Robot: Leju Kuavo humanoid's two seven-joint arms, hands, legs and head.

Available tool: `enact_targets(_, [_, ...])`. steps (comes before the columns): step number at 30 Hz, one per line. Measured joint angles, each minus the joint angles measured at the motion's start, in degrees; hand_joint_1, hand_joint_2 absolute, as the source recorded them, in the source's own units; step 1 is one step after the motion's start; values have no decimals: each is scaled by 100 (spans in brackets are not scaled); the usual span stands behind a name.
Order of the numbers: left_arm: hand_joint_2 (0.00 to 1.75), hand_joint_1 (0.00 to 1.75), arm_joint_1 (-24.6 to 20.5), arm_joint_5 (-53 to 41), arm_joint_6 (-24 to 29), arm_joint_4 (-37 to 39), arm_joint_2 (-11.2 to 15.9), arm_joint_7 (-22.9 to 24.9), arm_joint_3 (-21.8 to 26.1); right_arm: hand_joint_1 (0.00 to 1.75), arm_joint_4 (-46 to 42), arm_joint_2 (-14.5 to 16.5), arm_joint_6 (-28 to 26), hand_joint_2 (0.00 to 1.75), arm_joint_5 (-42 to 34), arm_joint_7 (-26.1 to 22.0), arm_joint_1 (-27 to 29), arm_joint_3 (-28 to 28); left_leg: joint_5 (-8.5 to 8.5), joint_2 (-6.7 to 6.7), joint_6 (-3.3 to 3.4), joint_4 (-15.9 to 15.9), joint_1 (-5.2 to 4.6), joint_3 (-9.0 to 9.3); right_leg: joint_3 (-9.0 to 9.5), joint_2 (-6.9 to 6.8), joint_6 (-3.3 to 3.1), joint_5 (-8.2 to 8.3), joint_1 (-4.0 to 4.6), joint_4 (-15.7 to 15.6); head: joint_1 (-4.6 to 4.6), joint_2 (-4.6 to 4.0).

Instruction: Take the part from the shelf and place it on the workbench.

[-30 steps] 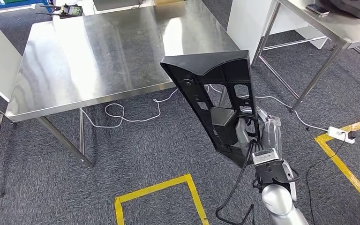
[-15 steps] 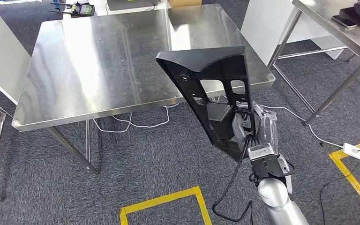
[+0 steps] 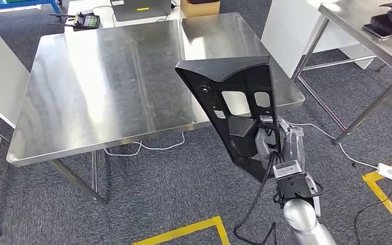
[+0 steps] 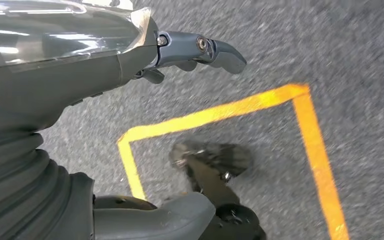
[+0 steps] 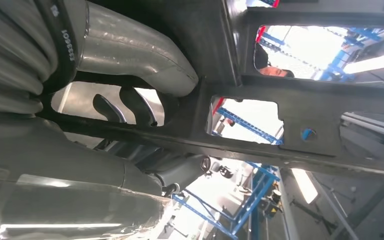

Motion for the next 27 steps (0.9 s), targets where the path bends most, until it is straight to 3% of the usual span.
enact_targets(1, [175, 0, 1, 15, 5, 9, 0, 3, 2, 175, -2, 4, 2, 175, 6, 4, -8, 0, 91, 13, -16, -154, 8, 30, -3, 5, 77, -70, -7, 52, -31, 0])
enact_targets(2, [175, 0, 3, 28, 9, 17, -1, 7, 4, 175, -4, 6, 8, 175, 11, 13, -18, 1, 106, 14, 24, -194, -11, 19, -29, 4, 149, -134, 14, 104, -28, 0])
enact_targets(4, [175, 0, 12, 74, 33, 22, 12, 1, 11, 175, -12, 14, 36, 175, 7, 21, -33, 5, 19, 14, 238, -104, -106, -1, -63, -13, 278, -212, 46, 125, 10, 1])
enact_targets(6, [175, 0, 33, 147, 57, 22, 19, -38, 28, 175, -8, 31, 99, 175, -20, 13, -93, 19, 13, -5, 404, -122, -175, 39, -62, -50, 337, -292, 34, 198, 62, 1])
enact_targets(8, [175, 0, 37, 195, 60, 22, 21, -91, 52, 175, 21, 63, 144, 175, -42, 7, -216, 38, -8, -15, 519, -167, -223, 97, -319, -71, 308, -466, 27, 652, 79, 0])
enact_targets(10, [175, 0, 43, 206, 57, 22, 23, -118, 68, 175, 65, 97, 150, 175, -45, 5, -308, 57, -46, -33, 590, -173, -288, 128, -770, -68, 277, -643, 63, 1312, 92, 0])
enact_targets(12, [175, 0, 57, 209, 55, 22, 23, -124, 78, 175, 109, 117, 160, 175, -45, 5, -336, 75, -80, -71, 640, -172, -371, 172, -1023, -66, 289, -542, 134, 1492, 91, 0])
enact_targets(13, [175, 0, 63, 210, 55, 22, 23, -124, 82, 175, 125, 125, 167, 175, -44, 5, -347, 84, -95, -92, 657, -173, -412, 200, -1002, -66, 291, -358, 182, 1284, 91, 0])
enact_targets(14, [175, 0, 66, 211, 56, 22, 23, -124, 85, 175, 135, 132, 172, 175, -44, 5, -360, 94, -108, -107, 669, -179, -444, 232, -919, -64, 252, -155, 238, 964, 87, 0])
enact_targets(16, [175, 0, 72, 214, 58, 26, 14, -125, 91, 175, 150, 140, 181, 175, -46, 4, -397, 112, -113, -120, 674, -224, -469, 279, -743, -82, 108, 136, 341, 463, 64, 0])
enact_targets(17, [175, 0, 75, 219, 60, 28, 12, -123, 96, 175, 157, 145, 184, 175, -48, 3, -420, 120, -112, -119, 676, -243, -466, 288, -694, -88, 43, 192, 373, 351, 54, 0])
enact_targets(19, [175, 0, 86, 229, 59, 29, 12, -121, 102, 175, 166, 159, 185, 175, -48, 3, -462, 131, -105, -108, 672, -261, -442, 285, -642, -90, 2, 228, 396, 273, 51, 0])
enact_targets(27, [175, 0, 46, 175, 88, 28, 4, -30, 102, 175, 150, 162, 40, 175, 3, 52, -439, 111, -125, -91, 638, -268, -418, 338, -652, -78, -26, 218, 406, 253, 55, 0])
